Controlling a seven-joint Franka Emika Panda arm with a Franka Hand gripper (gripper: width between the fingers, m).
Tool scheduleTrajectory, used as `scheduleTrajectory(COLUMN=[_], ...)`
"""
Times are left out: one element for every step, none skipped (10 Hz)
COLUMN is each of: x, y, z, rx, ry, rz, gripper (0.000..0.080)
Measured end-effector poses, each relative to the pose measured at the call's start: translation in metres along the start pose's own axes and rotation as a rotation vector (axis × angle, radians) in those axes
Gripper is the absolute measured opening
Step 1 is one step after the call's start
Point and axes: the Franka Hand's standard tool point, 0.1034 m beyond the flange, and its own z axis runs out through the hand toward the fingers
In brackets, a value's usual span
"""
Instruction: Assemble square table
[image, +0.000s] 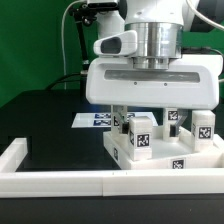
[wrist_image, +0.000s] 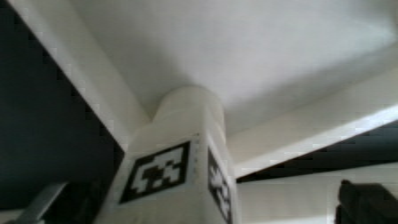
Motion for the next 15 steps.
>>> scheduleTrajectory(x=[0.000,0.000,0.000,0.001,0.001,0.002,0.003,0.002,0.002,0.002,0.002,0.002,0.002,0.002,0.002], y=[0.002,0.004,0.006,0.008,0.010,0.015,0.017,0.017,0.017,0.017,0.017,0.017,0.017,0.017,0.017], z=[0.000,0.000,0.001,0.001,0.000,0.000,0.001,0.001,0.001,0.001,0.001,0.001,0.001,0.001,0.001], rx=[-0.004,-0.005,-0.005,-0.008,-0.013,-0.014,-0.015,-0.015,-0.015,-0.015,-0.015,-0.015,-0.014,-0.014,-0.014], ry=[0.000,0.000,-0.001,-0.001,-0.002,-0.002,-0.002,-0.003,-0.003,-0.003,-0.003,-0.003,-0.003,-0.003,-0.003], rz=[-0.096,-0.170,-0.222,-0.281,-0.361,-0.394,-0.407,-0.405,-0.404,-0.404,-0.404,-0.403,-0.398,-0.380,-0.369], gripper=[0.0649,0.0649,0.0649,0.0649,0.0649,0.0649,0.0649,0.0634,0.0634,0.0463,0.0463,0.0288,0.0290,0.0290,0.0290])
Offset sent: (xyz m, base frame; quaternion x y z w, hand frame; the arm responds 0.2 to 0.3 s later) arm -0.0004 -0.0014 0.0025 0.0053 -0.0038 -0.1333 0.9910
